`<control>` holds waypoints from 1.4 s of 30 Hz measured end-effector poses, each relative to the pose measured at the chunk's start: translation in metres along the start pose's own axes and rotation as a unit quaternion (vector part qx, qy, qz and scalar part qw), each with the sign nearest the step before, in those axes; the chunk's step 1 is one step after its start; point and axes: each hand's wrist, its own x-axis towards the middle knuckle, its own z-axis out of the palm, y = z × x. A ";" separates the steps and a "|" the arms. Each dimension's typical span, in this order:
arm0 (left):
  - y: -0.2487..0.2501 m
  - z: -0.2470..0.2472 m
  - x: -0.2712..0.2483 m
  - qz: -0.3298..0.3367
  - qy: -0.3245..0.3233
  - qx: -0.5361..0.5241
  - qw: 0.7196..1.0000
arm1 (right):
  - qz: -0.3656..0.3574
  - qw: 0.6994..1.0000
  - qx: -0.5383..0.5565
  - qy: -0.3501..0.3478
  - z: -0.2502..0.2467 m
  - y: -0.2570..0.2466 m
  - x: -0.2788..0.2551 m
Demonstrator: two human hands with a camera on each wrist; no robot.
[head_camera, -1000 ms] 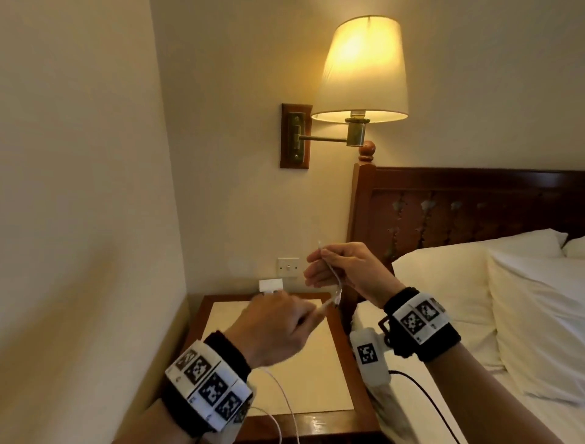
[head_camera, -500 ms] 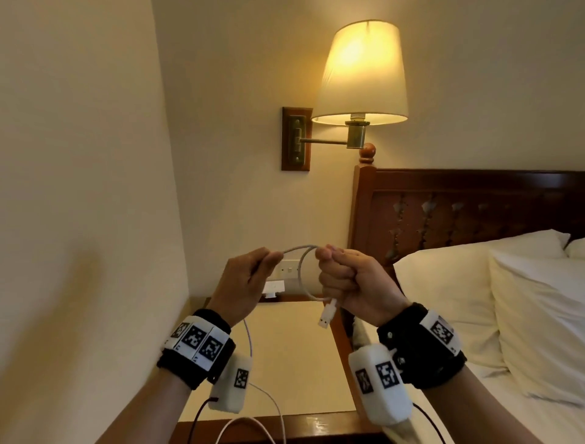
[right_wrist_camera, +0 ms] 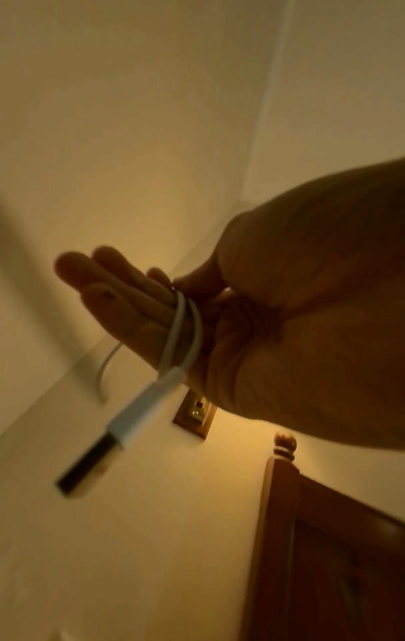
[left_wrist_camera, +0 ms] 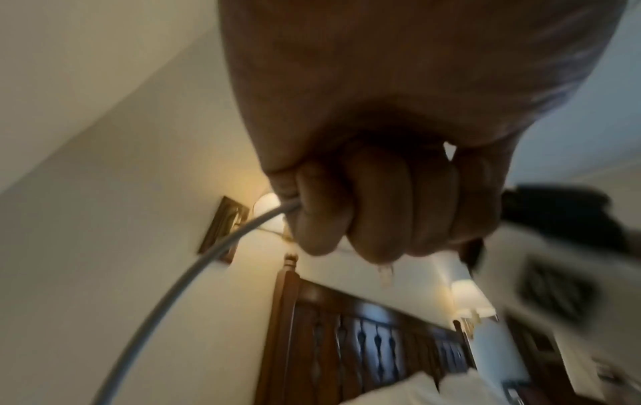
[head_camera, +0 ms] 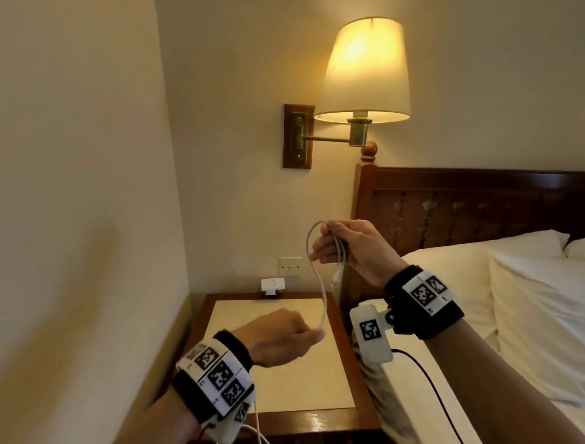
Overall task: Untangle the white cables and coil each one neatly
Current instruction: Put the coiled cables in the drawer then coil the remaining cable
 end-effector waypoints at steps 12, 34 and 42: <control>-0.005 -0.058 0.001 0.152 0.394 0.034 0.906 | 0.036 0.993 0.025 -0.112 0.022 0.023 -0.010; -0.001 -0.043 0.015 -0.002 0.391 -0.279 0.877 | -0.015 0.931 -0.352 0.095 0.011 0.042 -0.017; -0.008 -0.041 0.027 -0.030 0.407 -0.245 0.879 | 0.001 0.980 -0.011 0.197 0.029 0.032 -0.014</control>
